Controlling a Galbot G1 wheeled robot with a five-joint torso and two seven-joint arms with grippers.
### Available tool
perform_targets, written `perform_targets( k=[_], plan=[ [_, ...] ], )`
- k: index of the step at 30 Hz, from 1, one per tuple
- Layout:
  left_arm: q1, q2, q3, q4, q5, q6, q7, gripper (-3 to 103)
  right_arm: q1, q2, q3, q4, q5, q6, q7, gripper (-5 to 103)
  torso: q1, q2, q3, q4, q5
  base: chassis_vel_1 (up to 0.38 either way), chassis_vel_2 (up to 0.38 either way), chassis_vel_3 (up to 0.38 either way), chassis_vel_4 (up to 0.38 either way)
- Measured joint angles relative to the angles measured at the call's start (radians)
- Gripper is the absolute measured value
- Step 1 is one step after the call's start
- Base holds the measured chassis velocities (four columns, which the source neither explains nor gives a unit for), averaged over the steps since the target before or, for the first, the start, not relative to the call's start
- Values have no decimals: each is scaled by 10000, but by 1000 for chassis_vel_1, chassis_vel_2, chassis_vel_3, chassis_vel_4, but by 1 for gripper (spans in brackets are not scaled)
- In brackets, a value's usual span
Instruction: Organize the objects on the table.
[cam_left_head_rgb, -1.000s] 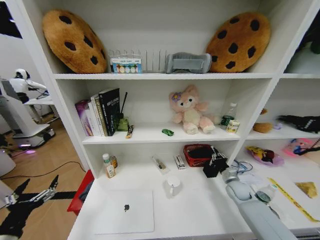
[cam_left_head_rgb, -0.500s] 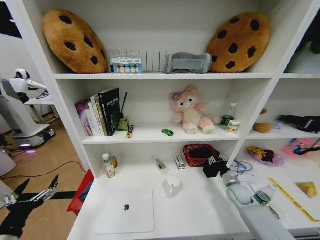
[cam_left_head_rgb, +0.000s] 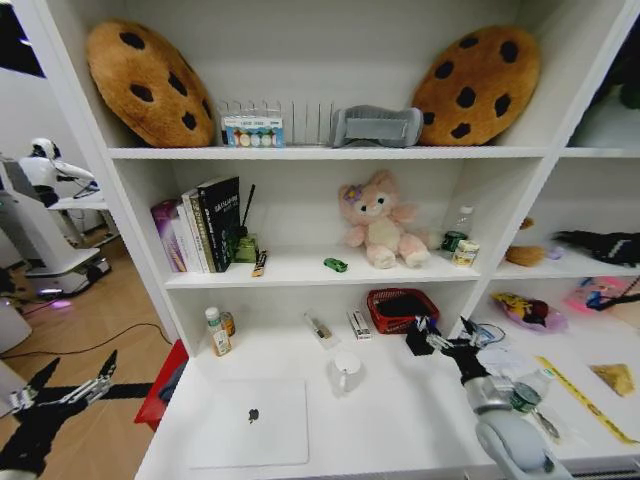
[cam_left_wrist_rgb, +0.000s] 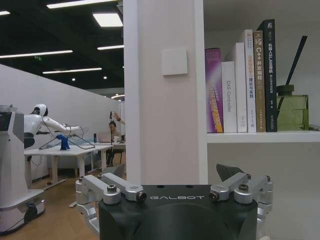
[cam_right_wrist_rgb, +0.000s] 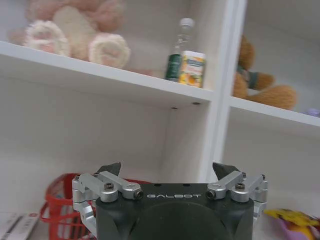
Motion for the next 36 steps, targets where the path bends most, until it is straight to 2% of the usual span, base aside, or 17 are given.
perform_targets(
  k=[5, 12, 22, 24, 27, 30, 33, 34, 36],
  plan=[
    [0, 0, 0, 0, 0, 0, 1, 100, -811, 844, 1202, 224, 654, 40, 299, 100, 0, 0, 1, 0, 0, 0, 0, 0, 0],
    [0, 0, 0, 0, 0, 0, 1, 100, -1233, 990, 2072, -326, 1096, 423, 428, 100, 0, 0, 1, 0, 0, 0, 0, 0, 0],
    [0, 1, 0, 0, 0, 0, 1, 100, -670, 817, 2056, -1222, 1227, 461, 505, 100, 4, -2, 3, 1, 3, 0, 0, 0, 0],
    [0, 0, 0, 0, 0, 0, 1, 100, -521, 781, 1969, -1346, 1232, 413, 524, 103, 4, -2, 3, 2, 0, 0, 0, 0, 0],
    [0, 0, 0, 0, 0, 0, 1, 100, -254, 744, 1731, -1776, 1260, 383, 566, 89, 4, -2, 3, 2, 1, 0, 0, 0, 0],
    [0, 0, 0, 0, 0, 0, 1, 100, -211, 744, 1703, -1879, 1275, 381, 582, 84, 4, -2, 3, 1, 1, 0, 0, 0, 0],
    [0, 1, 0, 0, 0, 0, 1, 100, -156, 735, 1666, -1994, 1310, 381, 628, 68, 3, -2, 3, 1, 1, 0, 0, 0, 0],
    [0, 1, 0, 0, 0, 0, 1, 100, -156, 735, 1666, -1994, 1310, 381, 628, 68, 3, -2, 3, 1, 1, 0, 0, 0, 0],
    [0, 0, 0, 0, 0, 0, 1, 100, -95, 697, 1711, -2030, 1312, 384, 631, 57, 4, -2, 3, 1, 0, 0, 0, 0, 0]
  ],
)
